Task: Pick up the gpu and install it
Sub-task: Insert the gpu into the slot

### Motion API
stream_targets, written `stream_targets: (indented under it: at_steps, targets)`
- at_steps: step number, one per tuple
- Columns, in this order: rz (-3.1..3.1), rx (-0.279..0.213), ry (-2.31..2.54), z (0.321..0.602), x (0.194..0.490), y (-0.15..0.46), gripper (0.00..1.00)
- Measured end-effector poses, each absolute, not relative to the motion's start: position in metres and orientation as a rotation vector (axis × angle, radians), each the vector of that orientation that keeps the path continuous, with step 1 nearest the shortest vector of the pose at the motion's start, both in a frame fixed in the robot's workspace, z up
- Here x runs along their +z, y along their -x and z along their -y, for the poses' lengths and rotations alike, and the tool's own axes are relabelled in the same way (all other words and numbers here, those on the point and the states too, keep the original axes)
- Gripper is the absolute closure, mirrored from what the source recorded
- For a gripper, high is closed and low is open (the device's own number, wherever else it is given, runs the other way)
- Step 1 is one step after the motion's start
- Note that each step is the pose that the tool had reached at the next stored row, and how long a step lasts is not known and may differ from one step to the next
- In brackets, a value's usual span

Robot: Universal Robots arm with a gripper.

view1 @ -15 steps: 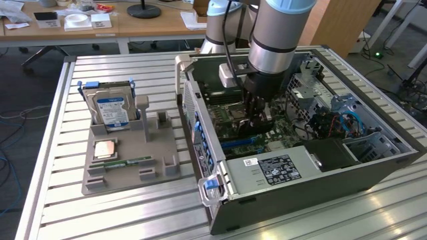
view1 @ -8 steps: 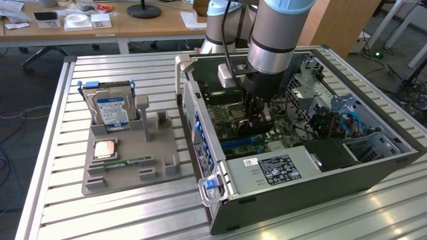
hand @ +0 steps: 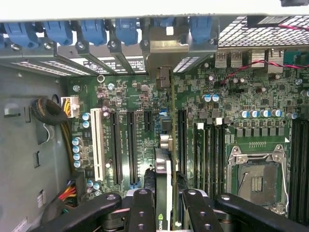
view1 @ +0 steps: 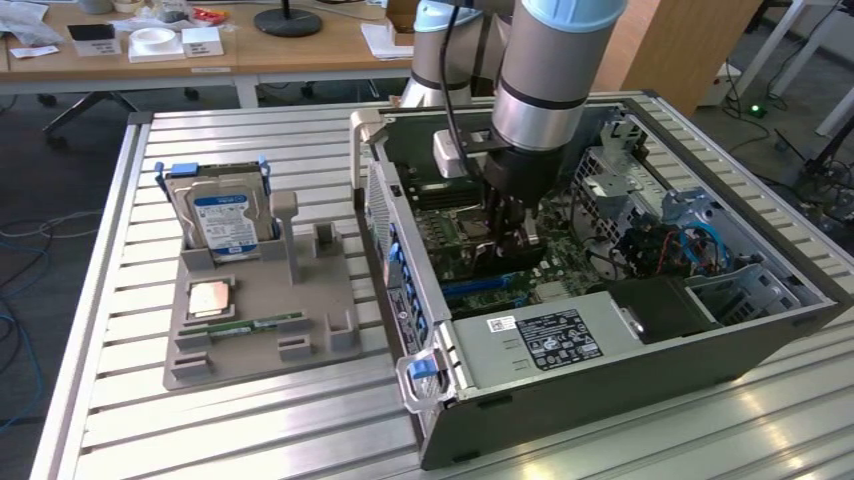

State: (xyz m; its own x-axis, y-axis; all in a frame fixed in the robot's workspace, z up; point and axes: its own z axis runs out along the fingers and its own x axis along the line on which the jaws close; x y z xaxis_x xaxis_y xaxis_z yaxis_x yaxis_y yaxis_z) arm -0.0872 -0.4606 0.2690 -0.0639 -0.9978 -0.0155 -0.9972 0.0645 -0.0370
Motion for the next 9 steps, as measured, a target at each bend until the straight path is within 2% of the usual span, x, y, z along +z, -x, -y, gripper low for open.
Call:
stream_targets:
  at_steps: [9]
  targets:
    - [-2.274,-0.026,2.115,0.4606,0.2682,0.0907,0.73]
